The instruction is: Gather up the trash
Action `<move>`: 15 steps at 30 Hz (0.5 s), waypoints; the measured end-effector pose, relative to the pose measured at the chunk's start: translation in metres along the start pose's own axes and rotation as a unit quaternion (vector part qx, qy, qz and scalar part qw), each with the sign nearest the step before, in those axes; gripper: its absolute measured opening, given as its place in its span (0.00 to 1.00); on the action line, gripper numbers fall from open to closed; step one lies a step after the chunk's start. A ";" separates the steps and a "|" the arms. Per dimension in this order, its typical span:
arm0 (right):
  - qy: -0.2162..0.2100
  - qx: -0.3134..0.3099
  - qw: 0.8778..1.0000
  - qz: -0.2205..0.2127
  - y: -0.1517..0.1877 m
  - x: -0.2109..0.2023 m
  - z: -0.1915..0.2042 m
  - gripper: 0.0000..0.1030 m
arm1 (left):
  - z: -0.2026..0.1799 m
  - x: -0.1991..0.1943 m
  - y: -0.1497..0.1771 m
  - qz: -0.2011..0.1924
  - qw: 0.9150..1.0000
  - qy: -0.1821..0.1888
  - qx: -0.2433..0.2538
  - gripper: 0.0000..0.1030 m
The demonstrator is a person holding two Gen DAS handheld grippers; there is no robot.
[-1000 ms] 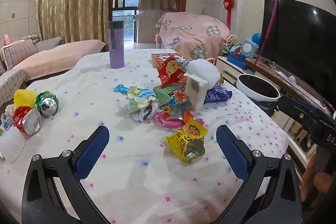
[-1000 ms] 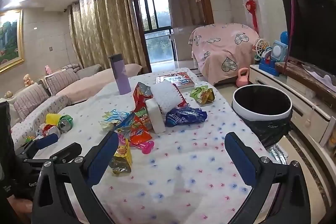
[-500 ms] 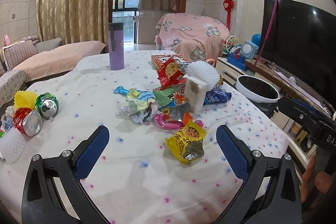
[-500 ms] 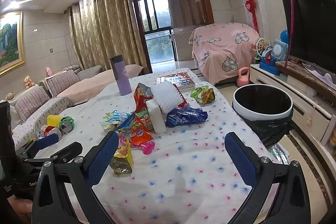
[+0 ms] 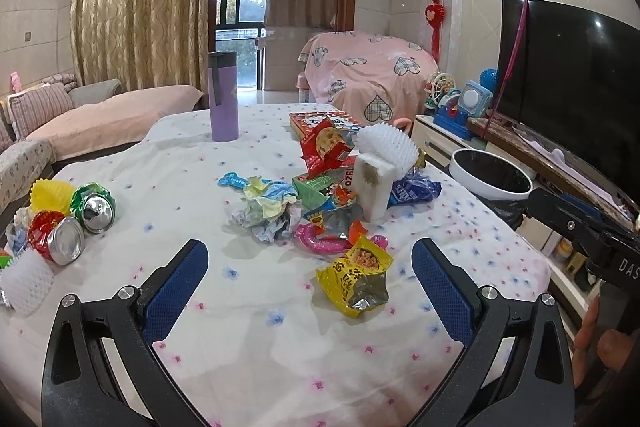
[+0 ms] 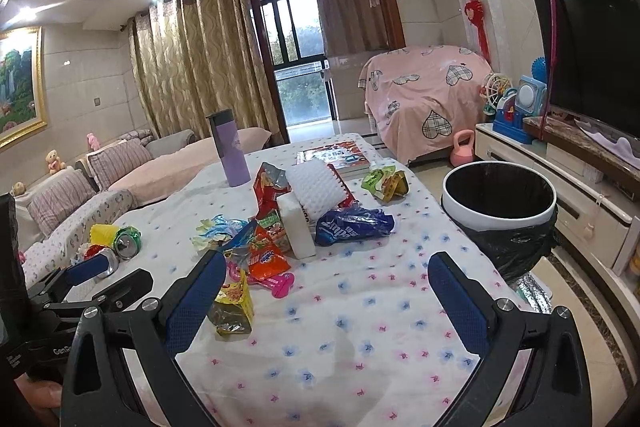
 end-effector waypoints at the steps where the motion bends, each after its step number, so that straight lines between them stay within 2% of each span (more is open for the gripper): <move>1: -0.001 0.000 1.000 0.000 0.000 0.000 0.000 0.99 | 0.000 0.000 0.000 0.000 1.000 0.000 0.001 1.00; 15: -0.002 0.000 1.000 0.000 0.001 0.000 0.000 0.99 | -0.001 -0.002 -0.002 -0.003 1.000 0.001 0.002 1.00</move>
Point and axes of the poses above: each gripper's, at about its wrist camera, not at the fingertips, and x roughly the way its jaws point, z to its left, y to its underside, the point moved 7 cm from there along x, roughly the way its jaws point, and after that the axes turned 4 degrees about x, right-handed, at the moved point
